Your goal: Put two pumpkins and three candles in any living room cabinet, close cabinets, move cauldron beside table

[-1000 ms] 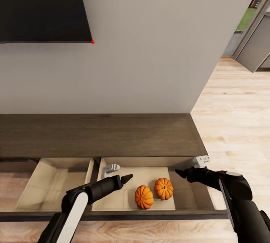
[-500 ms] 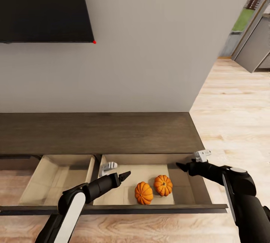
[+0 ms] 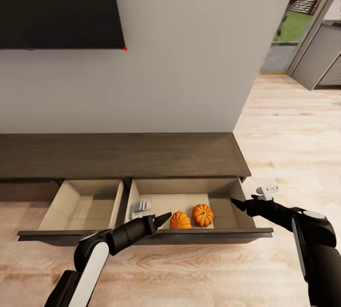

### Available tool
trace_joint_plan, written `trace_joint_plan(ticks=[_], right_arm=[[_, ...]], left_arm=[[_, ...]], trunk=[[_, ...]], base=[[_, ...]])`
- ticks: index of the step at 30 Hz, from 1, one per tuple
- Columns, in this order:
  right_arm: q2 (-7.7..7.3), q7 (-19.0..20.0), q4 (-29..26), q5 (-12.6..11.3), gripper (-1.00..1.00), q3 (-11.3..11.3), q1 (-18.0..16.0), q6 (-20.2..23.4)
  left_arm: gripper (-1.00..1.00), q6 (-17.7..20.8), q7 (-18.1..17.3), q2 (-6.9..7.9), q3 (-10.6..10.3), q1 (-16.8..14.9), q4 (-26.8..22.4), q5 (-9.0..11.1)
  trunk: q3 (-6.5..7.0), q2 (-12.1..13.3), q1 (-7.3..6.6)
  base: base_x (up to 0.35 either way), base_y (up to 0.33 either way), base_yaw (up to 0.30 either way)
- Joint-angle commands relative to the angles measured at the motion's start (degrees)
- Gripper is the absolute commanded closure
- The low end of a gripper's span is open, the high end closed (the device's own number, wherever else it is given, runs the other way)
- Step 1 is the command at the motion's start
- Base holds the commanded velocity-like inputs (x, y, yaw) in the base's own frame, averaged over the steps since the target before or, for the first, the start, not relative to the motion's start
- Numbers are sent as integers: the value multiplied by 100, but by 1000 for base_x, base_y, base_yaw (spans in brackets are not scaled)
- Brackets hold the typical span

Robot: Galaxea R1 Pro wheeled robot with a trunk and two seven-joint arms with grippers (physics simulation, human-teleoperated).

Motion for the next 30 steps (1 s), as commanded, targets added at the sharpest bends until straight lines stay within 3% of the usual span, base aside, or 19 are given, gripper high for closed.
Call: trace_joint_plan(ticks=[1,5,10,15,18,20,22,24,26,28,30], right_arm=[[0,58,-7,60,-100,-12,-8,12],[0,57,-3,60,-100,-38,-22,4],[-5,63,-1,60,-100,-234,-37,-3],[2,64,-2,60,-100,-277,-43,-5],[-1,65,-4,60,-100,-286,-44,-4],[-4,66,-6,60,-100,-290,-45,-3],[-3,86,-6,58,-100,-294,-52,-3],[-5,216,-8,54,-100,-297,-60,-3],[-16,328,-9,53,-100,-322,-69,-3],[-61,499,-10,51,-100,-571,-129,-3],[-66,533,-10,55,-100,-691,-206,-3]], left_arm=[[-100,26,-74,3,5,0,-4,-6],[-100,22,-246,30,-91,149,-9,-29],[-100,18,-301,213,-755,329,-11,-72],[-100,14,-300,274,-931,340,-11,-82],[-100,19,-218,292,-908,352,4,-114],[-100,36,-147,320,-756,369,33,-118],[-100,60,3,384,-339,423,172,-88],[-100,38,229,426,277,515,546,-121],[-100,-25,397,438,502,539,783,-196],[-100,-354,706,425,945,562,1413,-304],[-100,-461,779,386,1197,567,1644,-301]], trunk=[[-3,-2,-4],[-2,-2,-4],[-2,-2,-4],[6,-2,-4],[27,-2,-4],[43,-2,-4],[61,-2,-4],[79,-2,-4],[98,-2,-4],[116,-2,-4],[135,-2,-4]], base=[[-339,0,-1],[-339,0,0],[-339,0,0],[-325,0,0],[-133,0,0],[-63,0,0],[-32,0,0],[-15,0,0],[-9,0,0],[-4,0,0],[-2,0,0]])
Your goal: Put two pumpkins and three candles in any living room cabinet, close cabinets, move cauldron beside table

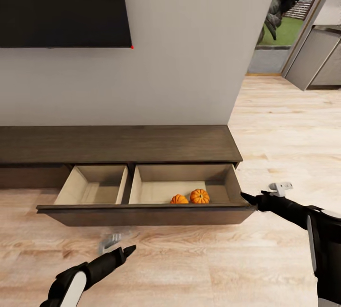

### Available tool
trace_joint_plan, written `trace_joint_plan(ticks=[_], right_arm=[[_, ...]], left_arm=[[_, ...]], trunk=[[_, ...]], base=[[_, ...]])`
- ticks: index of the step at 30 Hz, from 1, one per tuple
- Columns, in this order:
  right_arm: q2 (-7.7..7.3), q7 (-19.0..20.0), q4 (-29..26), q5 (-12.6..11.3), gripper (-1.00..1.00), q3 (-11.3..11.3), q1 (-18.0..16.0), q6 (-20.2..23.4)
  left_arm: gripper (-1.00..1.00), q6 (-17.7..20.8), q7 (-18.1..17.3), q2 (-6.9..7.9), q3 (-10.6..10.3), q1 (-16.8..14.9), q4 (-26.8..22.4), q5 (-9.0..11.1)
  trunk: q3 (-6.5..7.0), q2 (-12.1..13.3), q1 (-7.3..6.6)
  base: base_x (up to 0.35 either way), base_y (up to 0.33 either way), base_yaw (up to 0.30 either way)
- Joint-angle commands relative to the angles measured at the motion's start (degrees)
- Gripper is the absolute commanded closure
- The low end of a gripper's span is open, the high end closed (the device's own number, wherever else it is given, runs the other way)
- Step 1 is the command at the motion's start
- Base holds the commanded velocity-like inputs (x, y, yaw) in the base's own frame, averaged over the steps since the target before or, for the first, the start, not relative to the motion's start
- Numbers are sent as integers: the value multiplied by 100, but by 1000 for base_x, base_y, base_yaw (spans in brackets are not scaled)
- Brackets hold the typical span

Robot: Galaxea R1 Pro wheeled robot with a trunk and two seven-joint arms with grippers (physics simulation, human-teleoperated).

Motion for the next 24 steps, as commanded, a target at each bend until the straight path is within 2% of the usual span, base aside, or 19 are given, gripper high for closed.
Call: trace_joint_plan(ticks=[1,3,6,8,9,10,12,16,22,24], right_arm=[[4,72,-6,59,-100,-97,-59,17],[20,84,-5,58,-100,-245,-129,17],[24,88,-5,60,-100,-300,-156,17],[-2,72,-3,61,-100,-416,-280,35],[-4,71,-2,59,-100,-484,-341,42],[6,80,-2,57,-100,-648,-459,52],[32,89,-2,55,-100,-824,-581,65],[42,97,-3,47,-100,-1005,-759,90],[55,100,-2,45,-100,-1052,-822,81],[61,101,-2,38,-100,-1059,-823,78]], left_arm=[[-100,-7,-2,-19,123,-1,86,12],[-100,-42,15,-34,241,1,179,19],[-100,-53,21,-37,294,-2,229,17],[-100,10,-14,-23,642,-38,406,266],[-100,27,-11,-12,738,-53,469,377],[-100,50,12,9,883,-100,632,583],[-100,68,37,43,1021,-223,937,773],[-100,123,-28,143,1159,-432,1424,995],[-100,185,-8,146,1197,-490,1606,1052],[-100,191,-17,146,1204,-535,1770,1130]], trunk=[[6,-2,0],[25,-2,0],[17,-82,43],[0,-162,87],[-8,-202,109],[-16,-243,131],[-33,-323,175],[-67,-483,263],[-118,-724,395],[-134,-804,439]], base=[[0,0,0],[0,0,0],[0,0,0],[0,0,0],[0,0,0],[0,0,0],[0,0,0],[0,0,0],[0,0,0],[0,0,0]])
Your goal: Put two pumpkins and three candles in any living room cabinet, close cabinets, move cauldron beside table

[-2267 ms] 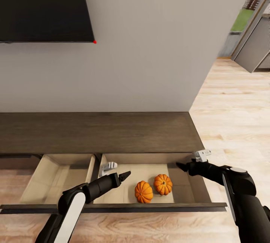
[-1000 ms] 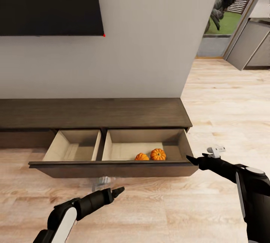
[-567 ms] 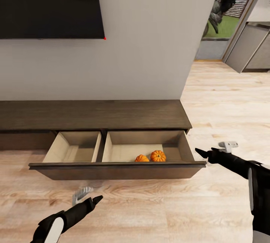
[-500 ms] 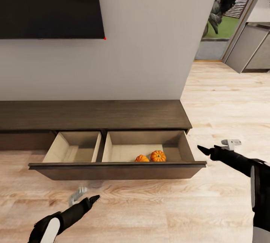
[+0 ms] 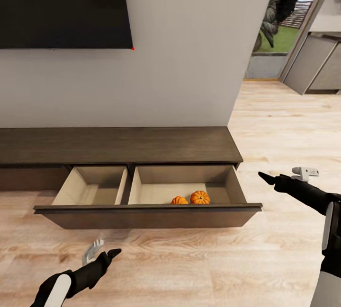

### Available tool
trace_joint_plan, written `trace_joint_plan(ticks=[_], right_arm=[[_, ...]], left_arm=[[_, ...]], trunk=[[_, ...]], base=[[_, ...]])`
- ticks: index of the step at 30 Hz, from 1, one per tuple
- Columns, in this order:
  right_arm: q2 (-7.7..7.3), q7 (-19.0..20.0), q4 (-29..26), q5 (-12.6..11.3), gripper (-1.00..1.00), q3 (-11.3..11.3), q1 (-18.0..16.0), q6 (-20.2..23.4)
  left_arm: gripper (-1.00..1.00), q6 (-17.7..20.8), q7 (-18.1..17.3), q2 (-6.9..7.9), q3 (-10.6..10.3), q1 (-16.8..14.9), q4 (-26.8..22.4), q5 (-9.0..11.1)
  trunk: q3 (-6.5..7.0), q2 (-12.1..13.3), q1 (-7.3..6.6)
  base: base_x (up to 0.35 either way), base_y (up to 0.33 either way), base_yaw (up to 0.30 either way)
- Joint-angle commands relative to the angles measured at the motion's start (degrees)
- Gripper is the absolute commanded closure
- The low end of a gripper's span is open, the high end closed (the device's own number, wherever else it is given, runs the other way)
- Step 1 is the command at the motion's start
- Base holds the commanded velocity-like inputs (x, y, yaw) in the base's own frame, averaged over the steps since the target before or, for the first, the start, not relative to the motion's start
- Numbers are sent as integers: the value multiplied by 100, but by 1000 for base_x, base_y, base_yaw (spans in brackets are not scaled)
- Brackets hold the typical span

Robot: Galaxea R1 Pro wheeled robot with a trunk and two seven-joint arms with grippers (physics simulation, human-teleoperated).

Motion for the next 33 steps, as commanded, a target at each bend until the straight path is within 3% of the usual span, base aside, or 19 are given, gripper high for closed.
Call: trace_joint_plan(ticks=[1,4,8,15,33], right_arm=[[4,59,-6,54,-100,-10,-6,16],[-11,61,-5,40,-100,-14,-10,11],[-51,67,-8,24,-100,-52,-22,15],[-78,451,-9,18,-100,-359,-71,25],[-77,604,-8,18,-100,-428,-101,38]], left_arm=[[-100,35,-26,-2,15,-34,56,47],[-100,33,-12,7,-2,-140,266,477],[-100,31,-32,14,-2,-169,364,636],[-100,22,-49,3,4,-178,413,697],[-100,-61,-289,16,-8,-179,405,720]], trunk=[[-13,-43,22],[-38,-164,88],[-72,-324,176],[-130,-605,330],[-282,-1327,725]], base=[[0,0,0],[0,0,0],[0,0,0],[0,0,0],[0,0,0]])
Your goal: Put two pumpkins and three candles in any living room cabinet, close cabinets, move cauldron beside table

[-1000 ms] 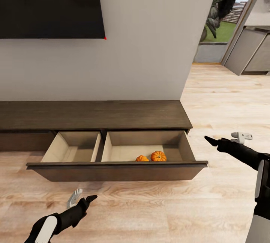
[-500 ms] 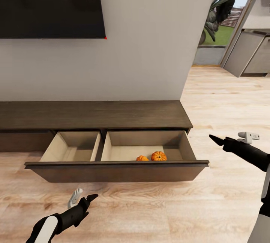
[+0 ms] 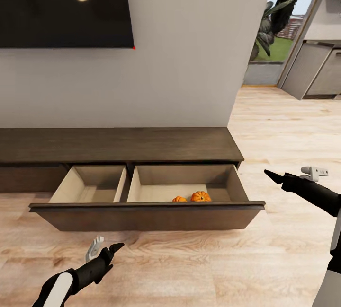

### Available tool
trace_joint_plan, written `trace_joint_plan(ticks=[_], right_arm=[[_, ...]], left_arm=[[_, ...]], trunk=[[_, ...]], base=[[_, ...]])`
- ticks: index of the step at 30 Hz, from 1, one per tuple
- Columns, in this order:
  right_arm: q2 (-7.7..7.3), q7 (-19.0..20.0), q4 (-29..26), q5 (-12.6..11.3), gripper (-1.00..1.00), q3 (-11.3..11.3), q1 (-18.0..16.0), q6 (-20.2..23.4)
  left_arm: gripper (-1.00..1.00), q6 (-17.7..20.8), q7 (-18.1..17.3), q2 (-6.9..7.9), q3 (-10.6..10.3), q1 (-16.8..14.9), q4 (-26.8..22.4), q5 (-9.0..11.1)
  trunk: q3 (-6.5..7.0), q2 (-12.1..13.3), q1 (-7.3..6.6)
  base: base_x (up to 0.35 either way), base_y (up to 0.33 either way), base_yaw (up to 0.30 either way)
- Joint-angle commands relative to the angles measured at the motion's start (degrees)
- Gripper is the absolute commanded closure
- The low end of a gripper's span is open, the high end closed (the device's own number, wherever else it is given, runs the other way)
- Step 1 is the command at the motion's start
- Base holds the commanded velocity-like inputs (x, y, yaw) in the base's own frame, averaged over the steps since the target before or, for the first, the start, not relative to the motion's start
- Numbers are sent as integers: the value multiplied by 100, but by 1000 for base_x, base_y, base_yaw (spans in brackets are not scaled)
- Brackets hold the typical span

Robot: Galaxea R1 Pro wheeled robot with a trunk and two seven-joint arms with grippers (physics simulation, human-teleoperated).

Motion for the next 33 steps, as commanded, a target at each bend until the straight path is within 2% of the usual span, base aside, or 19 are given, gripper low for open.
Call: trace_joint_plan(ticks=[1,12,22,26,33], right_arm=[[-1,59,-6,54,-100,-9,-7,25],[-4,59,-6,54,-100,-9,-17,29],[-9,87,-5,54,-100,-22,-13,38],[-19,114,-6,46,-100,-142,-16,35],[-26,465,-6,-9,-100,-251,-17,28]], left_arm=[[-100,30,-24,-2,18,-3,1,-4],[-100,-1,-29,-18,22,-3,3,-28],[-100,-49,-27,-16,6,-3,3,-46],[-100,-49,-30,-7,-1,-3,3,-36],[-100,-57,-27,-19,-4,-3,3,-49]], trunk=[[-13,-43,22],[-109,-485,263],[-267,-886,483],[-310,-1046,571],[-373,-1327,725]], base=[[0,0,0],[0,0,0],[0,0,0],[0,0,0],[0,0,0]])
